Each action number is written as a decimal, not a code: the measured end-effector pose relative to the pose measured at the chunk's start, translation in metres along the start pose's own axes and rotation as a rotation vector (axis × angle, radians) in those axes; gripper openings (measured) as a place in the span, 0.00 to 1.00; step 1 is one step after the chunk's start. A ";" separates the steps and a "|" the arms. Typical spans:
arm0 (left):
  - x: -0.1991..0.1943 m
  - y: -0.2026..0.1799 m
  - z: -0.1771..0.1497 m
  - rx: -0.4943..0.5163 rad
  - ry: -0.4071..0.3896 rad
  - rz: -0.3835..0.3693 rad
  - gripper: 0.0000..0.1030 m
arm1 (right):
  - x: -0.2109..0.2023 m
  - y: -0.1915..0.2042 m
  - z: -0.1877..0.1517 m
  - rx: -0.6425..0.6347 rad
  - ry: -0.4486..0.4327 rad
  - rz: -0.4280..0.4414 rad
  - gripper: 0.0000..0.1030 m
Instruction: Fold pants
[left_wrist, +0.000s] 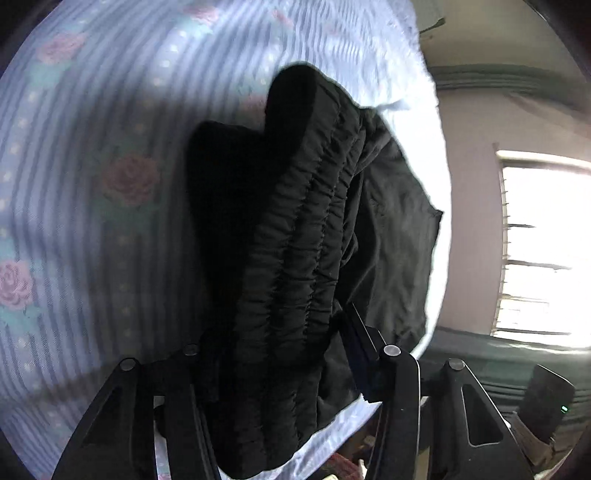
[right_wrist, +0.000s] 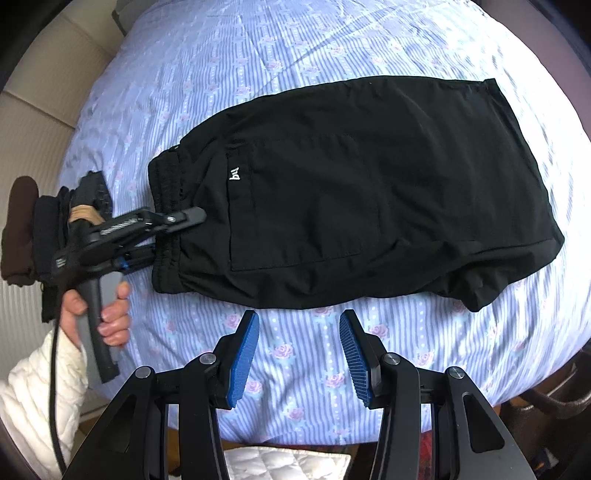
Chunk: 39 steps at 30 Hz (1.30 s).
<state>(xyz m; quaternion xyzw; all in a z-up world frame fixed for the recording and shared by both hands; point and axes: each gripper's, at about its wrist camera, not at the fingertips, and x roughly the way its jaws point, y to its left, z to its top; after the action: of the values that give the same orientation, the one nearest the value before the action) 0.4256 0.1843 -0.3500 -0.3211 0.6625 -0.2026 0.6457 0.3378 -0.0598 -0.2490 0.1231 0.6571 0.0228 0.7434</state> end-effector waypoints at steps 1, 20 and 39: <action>0.000 -0.003 0.001 0.003 -0.001 0.024 0.44 | -0.001 -0.006 -0.001 0.022 -0.002 0.005 0.45; -0.070 -0.269 -0.028 0.386 -0.209 0.212 0.25 | -0.070 -0.171 -0.045 0.356 -0.163 0.020 0.45; 0.204 -0.415 -0.050 0.421 0.089 0.501 0.24 | -0.104 -0.339 -0.084 0.590 -0.221 0.060 0.46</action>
<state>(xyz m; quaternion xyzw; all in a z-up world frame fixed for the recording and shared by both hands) 0.4525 -0.2586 -0.2099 0.0015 0.6920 -0.1836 0.6982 0.1982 -0.3956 -0.2287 0.3545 0.5467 -0.1605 0.7414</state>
